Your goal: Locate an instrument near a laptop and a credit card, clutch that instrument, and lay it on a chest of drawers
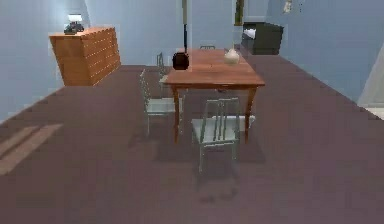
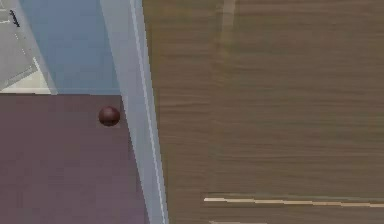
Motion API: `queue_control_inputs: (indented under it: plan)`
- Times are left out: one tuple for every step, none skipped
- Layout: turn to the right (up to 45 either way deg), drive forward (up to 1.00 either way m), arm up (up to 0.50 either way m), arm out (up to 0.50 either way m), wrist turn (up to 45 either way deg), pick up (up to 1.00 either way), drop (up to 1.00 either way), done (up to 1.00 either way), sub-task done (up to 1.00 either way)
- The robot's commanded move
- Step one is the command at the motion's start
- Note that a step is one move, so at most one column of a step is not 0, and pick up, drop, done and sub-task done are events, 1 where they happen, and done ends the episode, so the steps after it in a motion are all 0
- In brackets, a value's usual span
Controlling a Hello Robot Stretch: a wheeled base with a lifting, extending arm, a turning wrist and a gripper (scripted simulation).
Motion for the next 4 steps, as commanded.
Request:
queue_control_inputs:
  plan:
    - [6.0,0.00,0.00,0.00,0.0,0.00,0.00,0.00,0.00]
    - [0.0,0.20,0.00,0.00,0.0,0.00,0.00,0.00,0.00]
    - [0.0,0.90,0.00,0.00,0.0,0.00,0.00,0.00,0.00]
    - [12.0,0.00,0.00,0.00,0.0,0.00,0.00,0.00,0.00]
